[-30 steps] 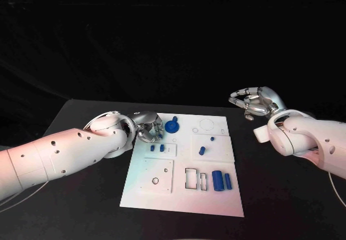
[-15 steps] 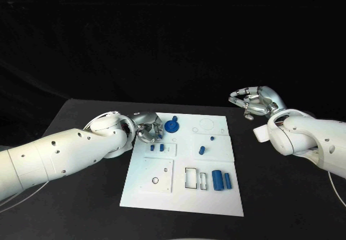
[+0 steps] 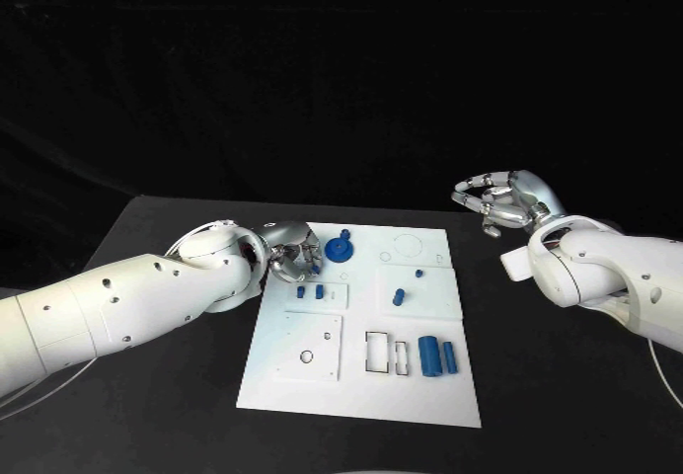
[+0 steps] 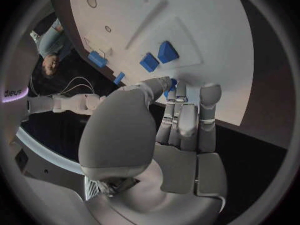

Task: Assemble the parts on the task board

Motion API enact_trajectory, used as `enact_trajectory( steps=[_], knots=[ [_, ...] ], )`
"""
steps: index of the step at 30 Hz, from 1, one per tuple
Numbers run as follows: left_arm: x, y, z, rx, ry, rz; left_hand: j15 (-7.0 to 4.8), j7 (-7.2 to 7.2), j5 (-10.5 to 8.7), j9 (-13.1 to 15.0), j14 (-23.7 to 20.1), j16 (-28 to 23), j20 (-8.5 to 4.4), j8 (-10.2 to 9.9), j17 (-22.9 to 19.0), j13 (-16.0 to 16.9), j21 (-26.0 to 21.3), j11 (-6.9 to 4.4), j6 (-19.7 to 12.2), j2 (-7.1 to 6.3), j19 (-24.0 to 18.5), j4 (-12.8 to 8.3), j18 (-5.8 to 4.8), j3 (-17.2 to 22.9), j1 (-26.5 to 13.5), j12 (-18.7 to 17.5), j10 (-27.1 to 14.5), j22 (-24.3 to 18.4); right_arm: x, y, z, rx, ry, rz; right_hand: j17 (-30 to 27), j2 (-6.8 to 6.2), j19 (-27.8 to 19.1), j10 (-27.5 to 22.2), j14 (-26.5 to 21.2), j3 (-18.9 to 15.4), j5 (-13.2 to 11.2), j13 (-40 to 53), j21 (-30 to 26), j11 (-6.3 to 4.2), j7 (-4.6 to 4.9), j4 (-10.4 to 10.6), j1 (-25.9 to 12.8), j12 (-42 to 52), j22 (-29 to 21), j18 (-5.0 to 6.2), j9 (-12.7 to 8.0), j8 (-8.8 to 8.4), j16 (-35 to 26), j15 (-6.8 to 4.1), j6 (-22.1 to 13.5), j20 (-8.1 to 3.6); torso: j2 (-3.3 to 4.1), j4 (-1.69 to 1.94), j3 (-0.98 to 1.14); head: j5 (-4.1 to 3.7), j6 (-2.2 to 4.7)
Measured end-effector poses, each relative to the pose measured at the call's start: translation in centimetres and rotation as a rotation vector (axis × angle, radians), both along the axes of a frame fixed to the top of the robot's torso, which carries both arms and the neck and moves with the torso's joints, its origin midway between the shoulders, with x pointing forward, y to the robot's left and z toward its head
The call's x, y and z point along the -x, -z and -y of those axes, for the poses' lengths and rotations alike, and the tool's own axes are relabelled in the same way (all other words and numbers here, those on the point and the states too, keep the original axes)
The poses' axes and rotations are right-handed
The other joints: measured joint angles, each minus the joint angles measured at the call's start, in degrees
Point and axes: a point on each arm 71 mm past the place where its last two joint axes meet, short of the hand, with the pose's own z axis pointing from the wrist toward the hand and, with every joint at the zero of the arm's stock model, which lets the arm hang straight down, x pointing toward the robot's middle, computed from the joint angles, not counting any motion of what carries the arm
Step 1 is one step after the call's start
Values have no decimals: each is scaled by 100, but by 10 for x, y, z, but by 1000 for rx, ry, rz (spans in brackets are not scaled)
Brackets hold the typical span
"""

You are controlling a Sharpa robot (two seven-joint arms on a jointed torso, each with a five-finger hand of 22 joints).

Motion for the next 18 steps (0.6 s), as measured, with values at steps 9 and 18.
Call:
enact_trajectory(
  steps=[9, 18],
  knots=[
    [0, 0, 0, 1, 0, -1, 23, 76, 0, -58, -23, 0, 21, -207, -65, -44, 0, 53, -159, -122, -21, 34, 0, -64, -122, -196, -54, -64, 0, 0, 0, 0, 1, 0, -10, 0, -25, 0, 0, 0, 0, -10, 0, 0, -12, 0, 0, 0, -8, 1, 0, 21, 0, 0, -13, 1, -2, -1, -1, 1, 2],
    [0, 0, -2, 2, -2, 0, 62, 73, 0, -65, -62, 0, 49, -231, -151, -51, -49, 93, -194, -128, -50, 42, 0, -86, -128, -233, -94, -144, 0, 0, 1, 0, 1, 0, -50, 0, -42, -13, 0, 0, 0, -65, -51, -13, -21, 0, 0, -61, -48, 0, -5, 22, -6, 0, -21, 0, 0, 1, -4, -6, 8]
  ],
)
